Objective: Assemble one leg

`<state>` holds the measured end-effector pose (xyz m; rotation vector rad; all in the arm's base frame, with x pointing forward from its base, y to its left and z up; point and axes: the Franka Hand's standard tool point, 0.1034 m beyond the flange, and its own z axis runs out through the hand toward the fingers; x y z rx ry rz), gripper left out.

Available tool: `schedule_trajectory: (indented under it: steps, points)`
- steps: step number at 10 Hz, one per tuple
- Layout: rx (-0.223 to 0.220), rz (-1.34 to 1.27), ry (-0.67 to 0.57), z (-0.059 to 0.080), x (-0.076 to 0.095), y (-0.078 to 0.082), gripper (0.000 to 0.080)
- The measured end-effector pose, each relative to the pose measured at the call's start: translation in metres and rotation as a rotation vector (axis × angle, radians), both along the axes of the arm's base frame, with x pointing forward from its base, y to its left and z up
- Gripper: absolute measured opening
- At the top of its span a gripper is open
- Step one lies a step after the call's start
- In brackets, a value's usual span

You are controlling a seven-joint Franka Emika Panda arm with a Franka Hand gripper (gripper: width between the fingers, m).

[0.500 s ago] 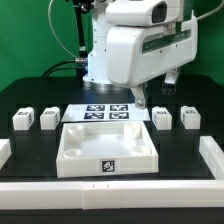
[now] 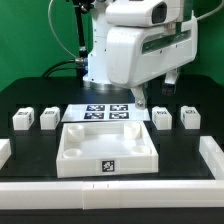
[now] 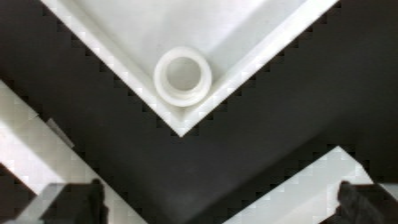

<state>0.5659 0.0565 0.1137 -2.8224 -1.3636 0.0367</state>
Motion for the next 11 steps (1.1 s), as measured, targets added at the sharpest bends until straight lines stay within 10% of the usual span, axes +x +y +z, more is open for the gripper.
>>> schedule_trajectory:
  steps: [4,8,11]
  points:
    - [0.001,0.02,-0.009,-0.002,-0.005,-0.002,0.065]
    - [0.006,0.274,-0.009,-0.048,-0.101,-0.052,0.065]
    - [0.019,0.728,-0.035,-0.076,-0.126,-0.083,0.065]
